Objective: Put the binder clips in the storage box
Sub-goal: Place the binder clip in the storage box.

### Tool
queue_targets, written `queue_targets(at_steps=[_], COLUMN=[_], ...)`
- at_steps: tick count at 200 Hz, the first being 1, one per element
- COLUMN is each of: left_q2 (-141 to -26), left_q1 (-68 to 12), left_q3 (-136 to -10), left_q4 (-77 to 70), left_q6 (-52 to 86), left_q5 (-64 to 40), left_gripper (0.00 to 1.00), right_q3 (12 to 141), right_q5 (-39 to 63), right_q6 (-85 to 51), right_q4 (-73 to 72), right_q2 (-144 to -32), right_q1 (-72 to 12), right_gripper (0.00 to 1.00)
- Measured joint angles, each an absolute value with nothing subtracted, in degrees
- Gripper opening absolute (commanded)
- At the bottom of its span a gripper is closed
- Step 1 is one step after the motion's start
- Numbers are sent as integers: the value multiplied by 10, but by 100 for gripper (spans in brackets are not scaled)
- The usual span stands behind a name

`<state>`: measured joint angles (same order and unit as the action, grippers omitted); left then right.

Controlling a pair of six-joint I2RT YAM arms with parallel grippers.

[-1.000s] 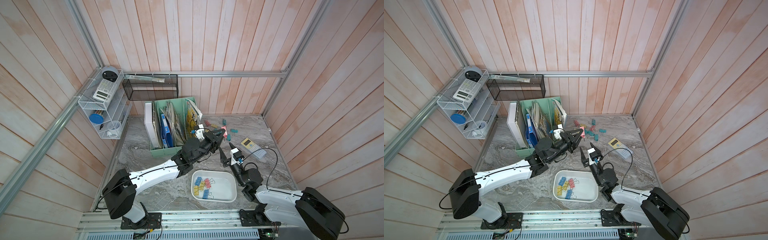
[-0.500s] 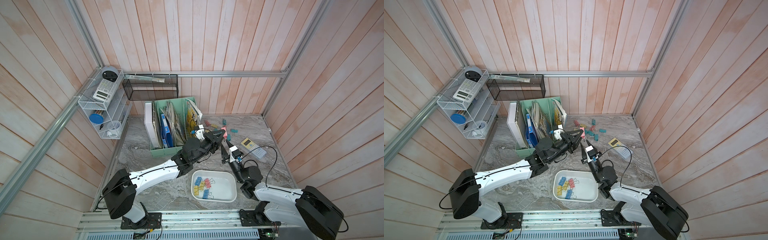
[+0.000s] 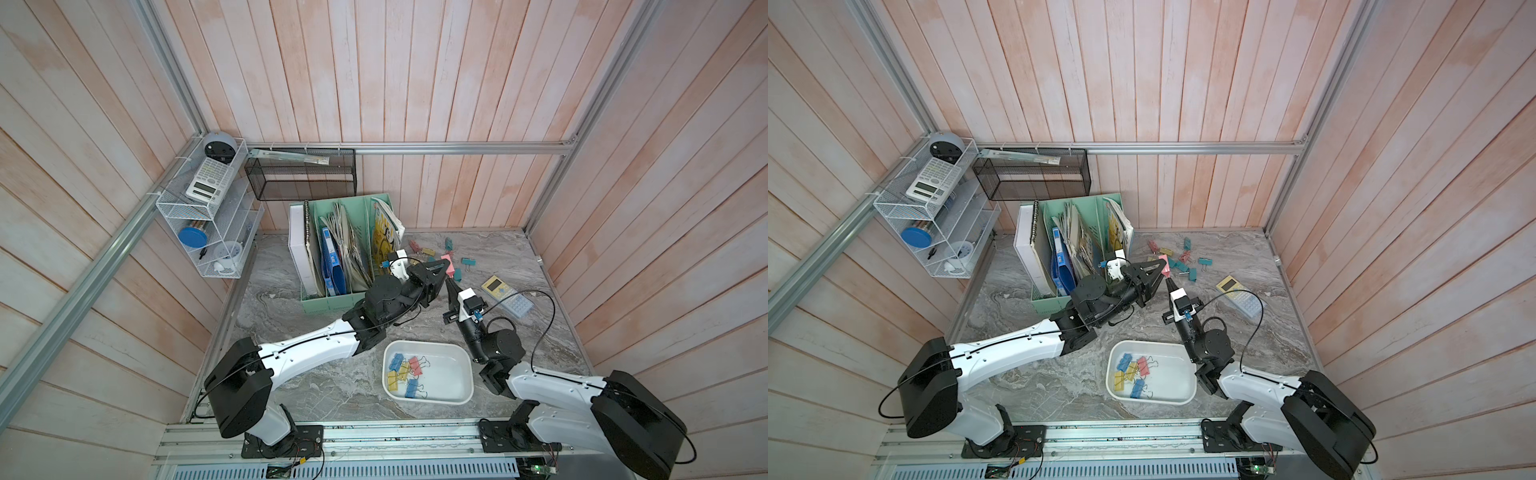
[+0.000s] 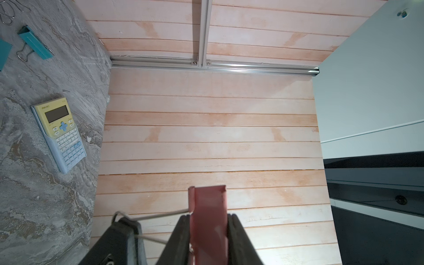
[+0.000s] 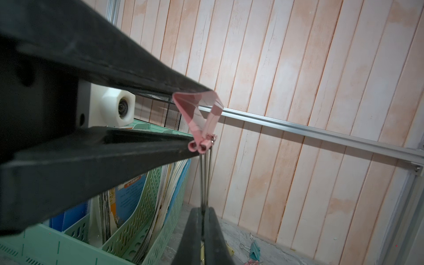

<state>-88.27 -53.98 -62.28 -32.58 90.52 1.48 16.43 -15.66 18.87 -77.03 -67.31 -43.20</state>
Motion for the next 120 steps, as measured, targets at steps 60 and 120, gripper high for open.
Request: queue_targets(at_steps=[60, 120], left_q2=[-822, -602], left_q1=[-536, -510], left_q3=[-543, -434], left_q4=[-320, -188], left_q6=[763, 314], left_q5=[38, 161], left_gripper=[100, 100], right_q3=[188, 370], right_q5=[-171, -110], right_q6=[104, -205], right_q4=[-540, 63], right_q2=[-499, -236], right_q1=[-446, -446], right_gripper=[0, 0])
